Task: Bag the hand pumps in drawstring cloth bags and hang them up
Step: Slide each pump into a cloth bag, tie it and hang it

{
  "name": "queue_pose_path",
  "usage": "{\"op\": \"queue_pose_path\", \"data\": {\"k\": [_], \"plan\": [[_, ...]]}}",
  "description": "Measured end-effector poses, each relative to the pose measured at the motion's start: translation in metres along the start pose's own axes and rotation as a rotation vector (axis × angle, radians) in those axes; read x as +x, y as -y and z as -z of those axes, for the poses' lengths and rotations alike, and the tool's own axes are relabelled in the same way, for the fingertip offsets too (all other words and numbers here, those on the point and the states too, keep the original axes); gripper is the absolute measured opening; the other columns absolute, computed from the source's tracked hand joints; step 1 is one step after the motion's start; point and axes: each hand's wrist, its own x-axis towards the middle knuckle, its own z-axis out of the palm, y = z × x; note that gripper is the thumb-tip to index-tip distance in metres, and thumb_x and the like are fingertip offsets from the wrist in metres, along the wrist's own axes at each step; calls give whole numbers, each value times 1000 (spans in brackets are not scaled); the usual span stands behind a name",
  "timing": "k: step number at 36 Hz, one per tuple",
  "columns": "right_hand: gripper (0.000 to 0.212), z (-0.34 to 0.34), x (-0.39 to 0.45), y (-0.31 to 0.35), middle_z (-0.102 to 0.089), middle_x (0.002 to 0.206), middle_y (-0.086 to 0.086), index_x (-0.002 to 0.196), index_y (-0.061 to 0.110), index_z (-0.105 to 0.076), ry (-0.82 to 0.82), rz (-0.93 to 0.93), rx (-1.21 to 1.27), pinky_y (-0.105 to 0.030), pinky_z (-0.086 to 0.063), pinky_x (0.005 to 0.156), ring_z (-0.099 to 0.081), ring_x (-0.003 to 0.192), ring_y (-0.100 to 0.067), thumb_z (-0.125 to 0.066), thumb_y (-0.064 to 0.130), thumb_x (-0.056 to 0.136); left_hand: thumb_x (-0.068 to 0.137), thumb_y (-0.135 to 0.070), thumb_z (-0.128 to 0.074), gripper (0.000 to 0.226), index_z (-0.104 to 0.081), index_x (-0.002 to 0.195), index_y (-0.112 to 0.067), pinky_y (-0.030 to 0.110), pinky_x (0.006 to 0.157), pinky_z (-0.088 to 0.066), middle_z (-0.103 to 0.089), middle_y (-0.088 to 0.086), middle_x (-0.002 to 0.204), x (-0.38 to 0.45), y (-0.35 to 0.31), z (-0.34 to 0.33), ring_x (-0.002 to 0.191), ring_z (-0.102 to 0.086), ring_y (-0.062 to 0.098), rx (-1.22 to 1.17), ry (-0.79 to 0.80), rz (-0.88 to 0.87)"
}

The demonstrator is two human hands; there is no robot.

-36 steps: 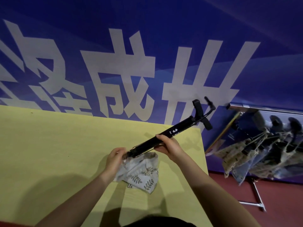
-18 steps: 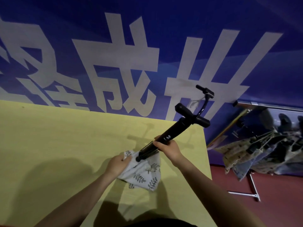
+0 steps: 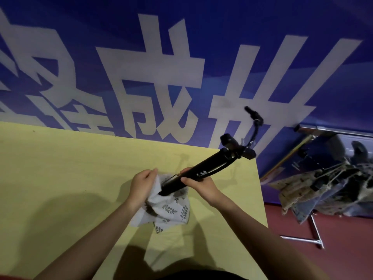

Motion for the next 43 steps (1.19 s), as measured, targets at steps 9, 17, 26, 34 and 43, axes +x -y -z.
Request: {"op": "queue_pose_path", "data": {"k": [9,17,26,34,43], "plan": [[23,-26,-20,0,-71,99,1,108,6,-68,128,23,-143,-27,-53,88,-67,100,-13,-72,11,85,96,-34,-56,33,-69,115,-10,39,103,-44,-68,10,117,-10,-40,12,112,-63,22,-471,240,227],[12,-32,-31,3,-57,76,13,89,30,-53,176,141,-622,-19,-44,68,-54,70,3,-53,39,96,104,-14,-33,25,-55,110,-4,39,99,-42,-58,13,105,-43,-99,6,98,-57,24,-823,230,207],[52,-35,-52,-5,-61,126,5,152,32,-22,56,272,-694,-33,-47,89,-57,108,-12,-37,40,103,97,-45,-48,37,-64,104,-13,41,97,-47,-66,13,109,-50,-94,17,105,-62,28,-678,-87,179],[55,-41,-59,-11,-65,109,-9,141,20,-35,198,296,-737,-45,-49,78,-61,87,-21,-30,56,99,90,-38,-62,26,-61,100,-15,25,78,-44,-63,-2,92,-64,-87,21,90,-62,10,-406,-41,-57],[26,-2,-48,5,-66,92,9,98,24,-66,-265,354,-386,-24,-46,76,-60,86,-2,-41,32,99,90,-30,-63,21,-59,83,-11,31,71,-42,-58,2,79,-55,-81,34,80,-58,17,-427,-130,24]]}}
